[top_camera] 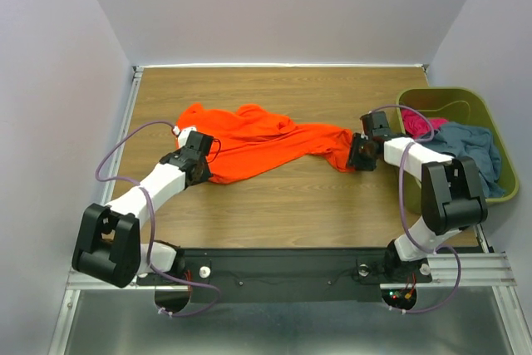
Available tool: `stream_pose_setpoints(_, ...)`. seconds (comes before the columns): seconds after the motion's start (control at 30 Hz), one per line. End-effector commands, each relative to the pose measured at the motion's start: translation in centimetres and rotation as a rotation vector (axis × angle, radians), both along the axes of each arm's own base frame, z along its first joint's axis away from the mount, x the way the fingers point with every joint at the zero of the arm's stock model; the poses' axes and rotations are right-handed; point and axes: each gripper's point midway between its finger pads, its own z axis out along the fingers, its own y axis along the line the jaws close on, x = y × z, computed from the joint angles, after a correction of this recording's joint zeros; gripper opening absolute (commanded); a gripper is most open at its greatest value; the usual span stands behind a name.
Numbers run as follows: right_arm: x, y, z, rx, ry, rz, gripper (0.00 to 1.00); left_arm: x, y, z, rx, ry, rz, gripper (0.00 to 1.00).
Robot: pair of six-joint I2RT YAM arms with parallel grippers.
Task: Fold and stack the t-shirts
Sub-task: Flatten the tshirt out
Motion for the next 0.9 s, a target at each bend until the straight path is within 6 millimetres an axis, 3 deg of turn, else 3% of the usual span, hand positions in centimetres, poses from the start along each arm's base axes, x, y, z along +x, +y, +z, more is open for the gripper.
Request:
stream_pose_setpoints(0.0, 0.3, -0.7, -0.7, -0.054, 0.014, -0.032, 0.44, 0.3, 0.8, 1.1, 0.014, -0.043, 0.013, 0.00)
stream_pose_setpoints(0.3, -0.6, -2.7, -1.6, -0.150, 0.049, -0.073, 0.44, 0.5, 1.1, 1.3, 0.009, -0.056, 0.014, 0.00)
stream_pose_setpoints(0.57, -1.1, -2.2, -3.0, -0.205, 0.104, -0.025, 0.37, 0.6, 1.1, 1.4, -0.002, -0.065, 0.013, 0.00)
stream_pose_setpoints(0.67, -1.5, -1.7, -3.6, -0.217, 0.124, -0.002, 0.29, 0.5, 1.0, 1.5, -0.010, -0.070, 0.012, 0.00)
stream_pose_setpoints(0.73, -1.5, -1.6, -3.7, -0.219, 0.131, -0.002, 0.19, 0.5, 1.0, 1.5, -0.010, -0.070, 0.012, 0.00)
stream_pose_setpoints(0.87, -0.7, -1.6, -2.3, -0.222, 0.098, 0.000, 0.01, 0.7, 0.9, 1.9, -0.017, -0.076, 0.007, 0.00)
